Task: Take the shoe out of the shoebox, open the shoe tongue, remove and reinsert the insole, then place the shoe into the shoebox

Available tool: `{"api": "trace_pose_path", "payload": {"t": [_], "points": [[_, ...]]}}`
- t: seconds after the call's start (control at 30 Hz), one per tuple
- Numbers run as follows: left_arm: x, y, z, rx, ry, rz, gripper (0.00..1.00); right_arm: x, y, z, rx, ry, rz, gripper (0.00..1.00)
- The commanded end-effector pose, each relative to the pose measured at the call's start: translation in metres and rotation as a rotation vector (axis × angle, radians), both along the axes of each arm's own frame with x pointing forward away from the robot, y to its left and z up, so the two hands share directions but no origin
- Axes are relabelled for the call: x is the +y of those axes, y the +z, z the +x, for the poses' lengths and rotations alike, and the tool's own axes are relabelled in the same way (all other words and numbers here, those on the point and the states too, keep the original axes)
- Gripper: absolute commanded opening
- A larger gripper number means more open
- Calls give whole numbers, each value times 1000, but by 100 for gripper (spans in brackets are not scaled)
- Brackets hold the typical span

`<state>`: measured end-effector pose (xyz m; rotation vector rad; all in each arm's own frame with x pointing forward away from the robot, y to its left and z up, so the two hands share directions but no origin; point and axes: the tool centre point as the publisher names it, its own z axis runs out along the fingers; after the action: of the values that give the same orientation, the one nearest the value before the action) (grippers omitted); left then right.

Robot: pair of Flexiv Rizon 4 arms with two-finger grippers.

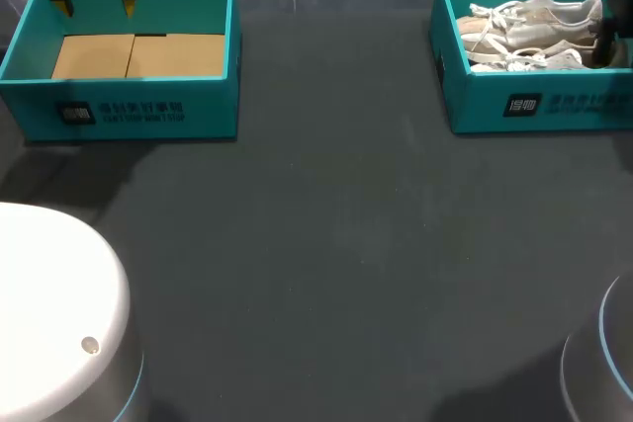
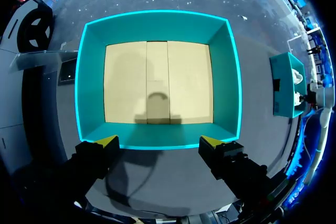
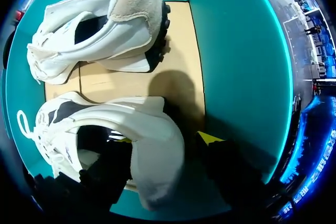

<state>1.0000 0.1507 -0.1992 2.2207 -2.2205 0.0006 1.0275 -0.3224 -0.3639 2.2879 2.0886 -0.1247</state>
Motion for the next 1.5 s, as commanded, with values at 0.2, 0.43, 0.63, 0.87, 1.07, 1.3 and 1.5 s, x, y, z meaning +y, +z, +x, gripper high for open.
{"api": "trace_pose_path", "payload": {"t": [0.2,0.43,0.63,0.87,1.07,1.3,1.5], "points": [[0,0,0,0,0,0,100,0,-2,-2,0,3,-9,27],[0,0,0,0,0,0,100,3,2,-4,-2,8,-16,0],[0,0,0,0,0,0,100,0,13,-5,-21,-5,-31,0],[0,0,0,0,0,0,100,-6,22,-3,-27,-41,-43,0],[0,0,0,0,0,0,100,-11,30,0,-32,-59,-45,0],[0,0,0,0,0,0,100,-16,47,5,-53,-75,-53,0],[0,0,0,0,0,0,100,-22,61,8,-69,-79,-68,0]]}}
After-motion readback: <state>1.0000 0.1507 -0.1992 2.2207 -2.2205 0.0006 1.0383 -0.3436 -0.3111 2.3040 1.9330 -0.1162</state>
